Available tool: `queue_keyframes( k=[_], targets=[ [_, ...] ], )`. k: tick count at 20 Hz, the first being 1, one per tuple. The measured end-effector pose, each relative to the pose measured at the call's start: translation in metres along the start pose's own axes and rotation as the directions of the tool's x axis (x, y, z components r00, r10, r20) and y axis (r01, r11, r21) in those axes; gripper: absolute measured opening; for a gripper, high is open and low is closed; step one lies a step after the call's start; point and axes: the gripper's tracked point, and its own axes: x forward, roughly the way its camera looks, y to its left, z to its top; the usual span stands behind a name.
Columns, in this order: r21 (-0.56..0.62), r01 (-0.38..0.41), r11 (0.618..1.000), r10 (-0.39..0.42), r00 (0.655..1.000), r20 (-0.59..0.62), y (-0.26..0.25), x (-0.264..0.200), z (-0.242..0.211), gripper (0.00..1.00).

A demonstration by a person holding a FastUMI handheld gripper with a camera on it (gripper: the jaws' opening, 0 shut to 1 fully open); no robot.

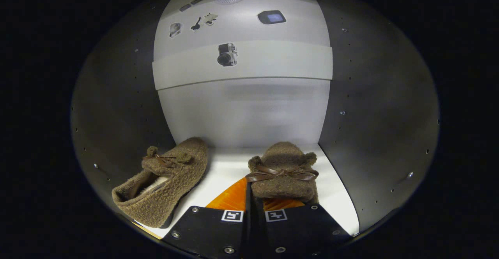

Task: Open the shoe cabinet door, grab the shoes and put them into the shoe cabinet, then close the shoe cabinet door.

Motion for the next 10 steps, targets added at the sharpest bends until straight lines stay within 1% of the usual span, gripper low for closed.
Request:
queue_keyframes(
  k=[1, 2, 3, 6, 8, 10],
  targets=[
    [-0.005, 0.004, 1.0, -0.004, 1.0, -0.003, 0.001, 0.0, 0.0, 0.09],
    [-0.012, 0.007, 1.0, -0.007, 1.0, 0.0, 0.0, 0.0, 0.0, 0.14],
    [-0.02, 0.005, 1.0, -0.005, 1.0, 0.001, 0.001, -0.002, 0.0, 0.17],
    [-0.031, 0.014, 0.999, -0.013, 1.0, 0.025, 0.004, -0.013, 0.003, 0.3],
    [-0.032, 0.017, 0.999, -0.016, 1.0, 0.022, 0.003, -0.019, 0.002, 0.35],
    [-0.027, 0.023, 0.999, -0.022, 0.999, 0.039, 0.002, -0.028, 0.003, 0.36]
  ],
)
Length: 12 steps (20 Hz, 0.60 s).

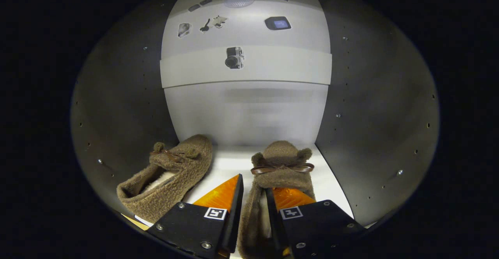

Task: Open the shoe cabinet door, grab the shoes and put them into the shoe cabinet, then close the shoe cabinet door.

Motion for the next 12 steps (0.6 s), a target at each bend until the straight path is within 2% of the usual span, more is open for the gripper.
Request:
queue_keyframes(
  k=[6, 12],
  targets=[
    [-0.001, 0.023, 1.0, -0.023, 0.999, 0.04, -0.003, -0.041, 0.005, 0.35],
    [-0.014, 0.038, 0.999, -0.036, 0.994, 0.105, 0.004, -0.102, 0.008, 0.35]
  ],
)
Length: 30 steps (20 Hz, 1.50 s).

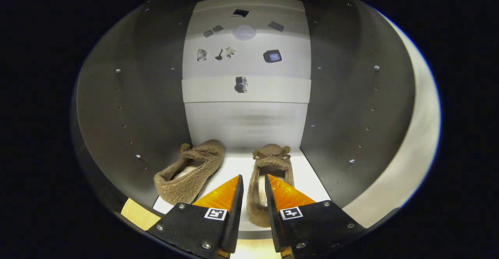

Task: Open the shoe cabinet door, grab the shoes and put them into the shoe cabinet, then close the shoe cabinet door.

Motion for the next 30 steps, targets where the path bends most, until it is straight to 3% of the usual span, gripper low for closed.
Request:
queue_keyframes(
  k=[7, 16, 24, 30],
  targets=[
    [0.015, -0.001, 1.0, 0.0, 0.998, 0.059, 0.009, -0.085, -0.001, 0.35],
    [0.027, 0.039, 0.999, -0.042, 0.991, 0.125, 0.011, -0.206, -0.026, 0.45],
    [0.053, 0.083, 0.995, -0.091, 0.979, 0.18, -0.002, -0.315, -0.037, 0.54],
    [0.075, 0.158, 0.985, -0.17, 0.962, 0.213, -0.029, -0.386, -0.049, 0.58]
  ],
)
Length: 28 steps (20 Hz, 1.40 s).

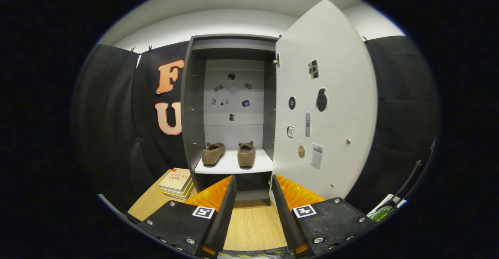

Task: Open the shoe cabinet door, grab the shoes and put them into the shoe cabinet, then close the shoe cabinet door.

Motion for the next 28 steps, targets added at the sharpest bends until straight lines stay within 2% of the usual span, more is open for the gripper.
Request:
queue_keyframes(
  k=[8, 12, 17, 28],
  targets=[
    [0.056, 0.182, 0.982, -0.184, 0.983, 0.023, -0.107, -0.062, -0.015, 0.64],
    [0.086, 0.219, 0.972, -0.219, 0.976, -0.01, -0.151, -0.067, -0.035, 0.67],
    [0.09, 0.182, 0.979, -0.182, 0.983, -0.016, -0.182, -0.053, -0.047, 0.69],
    [0.063, -0.013, 0.998, 0.014, 1.0, -0.016, -0.202, 0.018, -0.049, 0.73]
  ],
)
